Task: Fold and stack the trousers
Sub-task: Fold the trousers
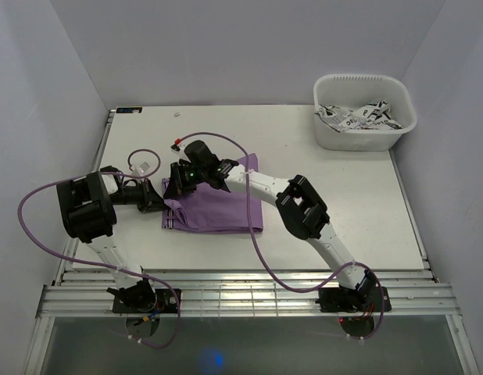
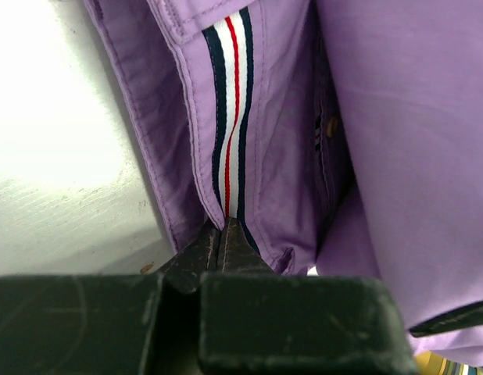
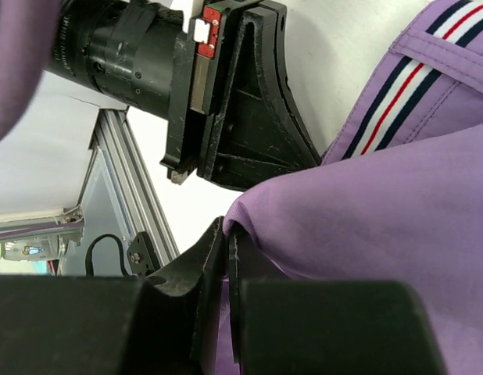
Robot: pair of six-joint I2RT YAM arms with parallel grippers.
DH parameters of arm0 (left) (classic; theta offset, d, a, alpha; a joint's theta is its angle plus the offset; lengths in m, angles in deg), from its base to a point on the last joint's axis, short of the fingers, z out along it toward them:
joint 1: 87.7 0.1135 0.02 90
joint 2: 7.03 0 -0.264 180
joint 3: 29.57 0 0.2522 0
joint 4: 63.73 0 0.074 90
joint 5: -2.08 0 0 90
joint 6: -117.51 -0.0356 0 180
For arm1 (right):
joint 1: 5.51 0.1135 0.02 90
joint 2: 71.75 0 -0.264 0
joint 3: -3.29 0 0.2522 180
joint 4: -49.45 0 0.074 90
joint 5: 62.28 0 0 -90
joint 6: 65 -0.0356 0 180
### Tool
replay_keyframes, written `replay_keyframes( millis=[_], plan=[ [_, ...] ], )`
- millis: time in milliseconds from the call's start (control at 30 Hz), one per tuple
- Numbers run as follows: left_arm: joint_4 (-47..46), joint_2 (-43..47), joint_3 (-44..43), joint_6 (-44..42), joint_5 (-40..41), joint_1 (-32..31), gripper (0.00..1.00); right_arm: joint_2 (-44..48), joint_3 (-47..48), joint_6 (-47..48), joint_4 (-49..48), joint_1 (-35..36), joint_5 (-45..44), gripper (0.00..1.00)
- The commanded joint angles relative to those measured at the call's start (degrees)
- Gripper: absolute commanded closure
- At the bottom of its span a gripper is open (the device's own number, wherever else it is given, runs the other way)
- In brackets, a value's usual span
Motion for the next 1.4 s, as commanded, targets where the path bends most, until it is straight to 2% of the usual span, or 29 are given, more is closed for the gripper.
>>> replay_keyframes(
  millis=[0,867,933,967,1033,1100,1133,1267,1300,1333,1367],
  plan=[
    [-1.21,-1.53,1.01,-2.34,4.54,-0.96,1.00,-1.11,2.93,-0.15,-2.34,0.44,-0.40,0.92],
    [-1.04,-1.80,0.83,-2.43,5.06,-0.96,1.00,-4.89,5.39,0.46,-3.30,1.31,-1.64,0.92],
    [-0.16,-0.92,0.48,-2.52,4.89,-0.78,0.96,-4.80,5.57,1.60,-3.57,1.31,-1.37,0.90],
    [0.45,-0.57,-0.04,-2.69,4.80,-0.44,0.93,-4.19,5.48,2.30,-3.83,1.23,-0.76,0.75],
    [1.77,0.48,-0.49,-2.87,4.10,0.53,0.80,-3.40,5.74,4.23,-4.27,1.05,0.12,0.73],
    [3.44,2.50,-1.89,-3.31,4.36,2.63,0.69,-1.65,5.74,5.55,-4.27,0.61,1.08,0.61],
    [4.06,3.12,-2.50,-3.66,4.71,3.60,0.59,-1.03,5.40,6.61,-4.27,0.35,2.31,0.54],
    [9.24,4.70,-7.60,-6.20,4.80,7.82,0.50,4.06,3.37,8.89,-5.92,-1.58,5.04,0.35],
    [11.51,4.88,-9.96,-6.82,4.89,8.96,0.48,5.12,2.94,9.86,-6.03,-1.93,5.57,0.23],
    [12.40,5.14,-10.94,-7.78,4.89,9.67,0.45,7.22,2.41,10.82,-5.94,-2.37,6.88,0.18],
    [12.93,5.32,-11.73,-8.14,4.97,10.11,0.44,8.28,0.84,12.75,-5.85,-3.33,7.93,0.09]
  ],
)
